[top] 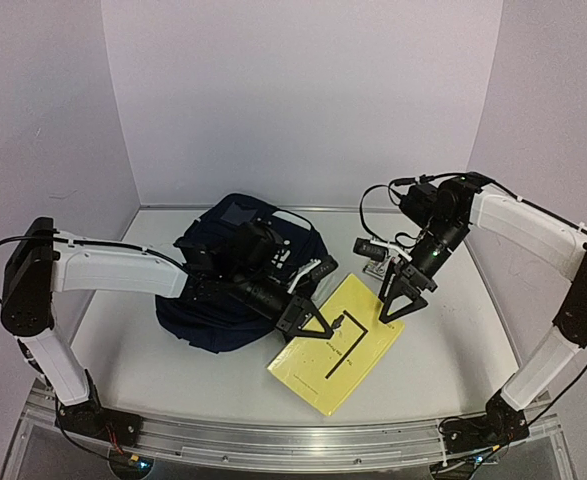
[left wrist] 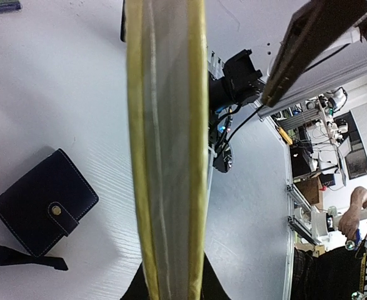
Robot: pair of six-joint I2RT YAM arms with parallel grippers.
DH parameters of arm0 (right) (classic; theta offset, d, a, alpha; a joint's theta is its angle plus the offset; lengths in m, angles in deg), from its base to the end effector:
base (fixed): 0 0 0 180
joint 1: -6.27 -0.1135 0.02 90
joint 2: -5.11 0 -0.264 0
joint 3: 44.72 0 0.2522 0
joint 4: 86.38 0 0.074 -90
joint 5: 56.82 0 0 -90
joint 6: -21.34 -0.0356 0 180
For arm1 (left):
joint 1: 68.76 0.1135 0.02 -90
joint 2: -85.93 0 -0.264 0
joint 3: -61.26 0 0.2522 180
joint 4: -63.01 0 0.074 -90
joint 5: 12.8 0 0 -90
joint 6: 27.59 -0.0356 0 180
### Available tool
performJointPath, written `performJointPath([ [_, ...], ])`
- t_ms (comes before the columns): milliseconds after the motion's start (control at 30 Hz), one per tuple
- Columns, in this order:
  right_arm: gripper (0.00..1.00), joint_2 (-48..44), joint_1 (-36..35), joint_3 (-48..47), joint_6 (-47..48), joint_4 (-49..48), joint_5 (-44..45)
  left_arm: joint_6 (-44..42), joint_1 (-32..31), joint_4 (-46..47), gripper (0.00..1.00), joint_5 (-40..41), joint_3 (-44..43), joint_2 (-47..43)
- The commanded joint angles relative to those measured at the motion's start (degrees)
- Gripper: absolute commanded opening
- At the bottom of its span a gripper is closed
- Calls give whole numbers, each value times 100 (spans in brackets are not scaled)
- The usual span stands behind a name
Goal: Pack the student bag
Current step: Pick up the book from the center of the board.
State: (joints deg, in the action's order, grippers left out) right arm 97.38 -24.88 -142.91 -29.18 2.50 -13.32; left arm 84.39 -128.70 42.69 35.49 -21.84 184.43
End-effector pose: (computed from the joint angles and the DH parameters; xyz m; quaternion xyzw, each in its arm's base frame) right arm 0.2377 0.1739 0.3055 -0.5499 0.7343 0.3889 0.0849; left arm 0.1718 -0.3441 0.2489 0.4240 0.7336 -0.5187 0.1142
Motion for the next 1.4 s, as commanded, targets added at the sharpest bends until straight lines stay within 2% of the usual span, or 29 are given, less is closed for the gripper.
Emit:
performJointPath([
  [0,66,12,-84,-184,84,149,-250,-210,-43,512,4,-537,-65,-567],
  [200,48,99,-202,-25,93,102,-530,-192,-43,666,4,-598,56,-722],
  [267,36,118,-207,-10,90,95,-584,-185,-47,786,6,-593,88,-745],
  [333,15,131,-211,-60,24,94,-605,-161,-43,795,13,-530,103,-759],
  [433,0,179,-207,-247,-209,92,-619,-27,-31,821,47,-183,244,-894],
  [500,0,203,-189,-392,-334,95,-704,142,21,913,64,259,437,-1118],
  [600,0,210,-37,-607,-481,73,-944,670,256,1177,84,893,932,-1681],
  [633,0,231,86,-697,-547,54,-1100,897,335,1220,91,1287,1125,-1852],
  [700,0,312,460,-911,-703,28,-1415,1367,403,1059,99,2401,1379,-2303],
  [800,0,513,925,-1229,-927,-16,-1981,1897,438,795,100,3801,1638,-2905],
  [933,0,733,1086,-1522,-1029,-43,-2415,1973,434,1878,100,4616,2748,-3808],
  [1000,0,801,1106,-1657,-1077,-70,-2565,2007,445,1761,100,4902,2826,-4081],
  [1067,0,803,1108,-1746,-1103,-125,-2743,1734,449,1291,100,4752,2636,-4156],
  [1133,0,790,1104,-1730,-1221,-294,-2939,1699,449,1341,100,4329,2654,-4140],
  [1367,0,837,1074,-1676,-1206,-348,-3349,2058,650,2719,100,2555,2952,-3521],
])
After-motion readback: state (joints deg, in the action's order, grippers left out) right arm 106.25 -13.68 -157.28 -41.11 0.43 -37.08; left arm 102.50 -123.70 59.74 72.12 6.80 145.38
